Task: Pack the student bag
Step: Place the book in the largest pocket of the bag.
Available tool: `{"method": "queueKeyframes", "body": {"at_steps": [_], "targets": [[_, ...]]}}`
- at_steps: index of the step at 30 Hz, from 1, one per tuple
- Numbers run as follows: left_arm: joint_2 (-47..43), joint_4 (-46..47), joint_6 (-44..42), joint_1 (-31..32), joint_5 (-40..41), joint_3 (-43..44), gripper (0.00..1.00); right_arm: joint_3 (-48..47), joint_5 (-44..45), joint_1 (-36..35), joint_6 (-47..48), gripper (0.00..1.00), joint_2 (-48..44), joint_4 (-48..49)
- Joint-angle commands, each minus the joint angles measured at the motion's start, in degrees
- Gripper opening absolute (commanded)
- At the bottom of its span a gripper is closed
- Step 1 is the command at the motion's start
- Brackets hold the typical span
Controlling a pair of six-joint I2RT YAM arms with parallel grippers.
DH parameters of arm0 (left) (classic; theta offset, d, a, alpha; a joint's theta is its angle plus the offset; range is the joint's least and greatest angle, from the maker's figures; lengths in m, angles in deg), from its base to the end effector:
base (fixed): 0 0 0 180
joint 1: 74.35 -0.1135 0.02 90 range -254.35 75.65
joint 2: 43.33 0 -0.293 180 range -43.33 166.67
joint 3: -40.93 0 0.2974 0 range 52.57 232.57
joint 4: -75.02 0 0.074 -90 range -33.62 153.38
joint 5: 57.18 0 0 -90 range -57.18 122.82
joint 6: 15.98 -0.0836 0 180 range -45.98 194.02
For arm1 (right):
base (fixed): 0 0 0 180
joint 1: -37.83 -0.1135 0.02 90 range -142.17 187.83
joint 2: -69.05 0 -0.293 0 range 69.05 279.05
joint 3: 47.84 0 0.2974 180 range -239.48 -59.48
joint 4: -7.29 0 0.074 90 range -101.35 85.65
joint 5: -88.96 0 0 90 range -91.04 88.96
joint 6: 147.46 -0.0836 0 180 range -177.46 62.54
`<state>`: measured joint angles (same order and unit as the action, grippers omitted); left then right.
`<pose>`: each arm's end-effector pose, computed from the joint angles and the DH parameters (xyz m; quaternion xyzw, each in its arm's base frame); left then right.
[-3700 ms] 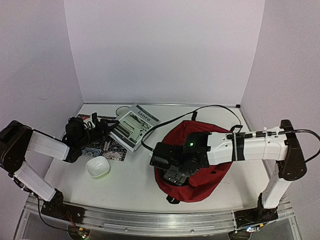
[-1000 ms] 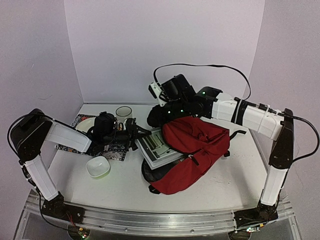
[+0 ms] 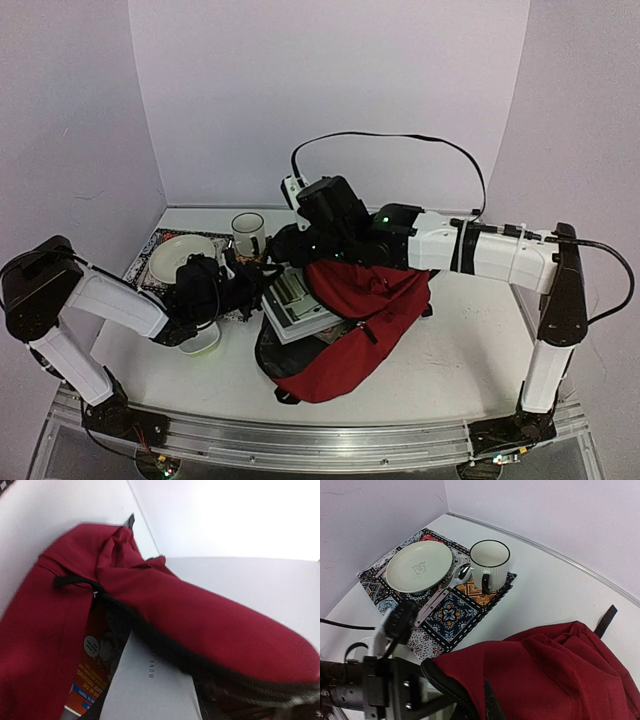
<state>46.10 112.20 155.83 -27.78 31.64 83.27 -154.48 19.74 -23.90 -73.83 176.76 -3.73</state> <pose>0.2564 -0.2734 0.1615 -0.2254 0.7316 -0.5826 0.2730 0.2891 0.4750 0.3552 -0.1903 0.7495 0.2807 0.5686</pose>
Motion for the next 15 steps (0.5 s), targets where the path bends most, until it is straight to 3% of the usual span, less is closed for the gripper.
{"method": "queueKeyframes", "body": {"at_steps": [1,10,15], "targets": [[-5.44,1.94,-2.49,-0.32,11.15,-1.32,0.36,2.76,5.26,-0.39,-2.42,0.01,-6.06,7.29],[1.90,1.85,-1.50,2.46,13.96,4.52,0.30,4.79,4.64,-1.19,-3.53,0.02,-5.79,11.60],[5.91,1.78,-6.50,5.04,15.36,9.16,0.39,4.77,3.41,-1.19,-3.54,0.05,-5.36,11.69]]}}
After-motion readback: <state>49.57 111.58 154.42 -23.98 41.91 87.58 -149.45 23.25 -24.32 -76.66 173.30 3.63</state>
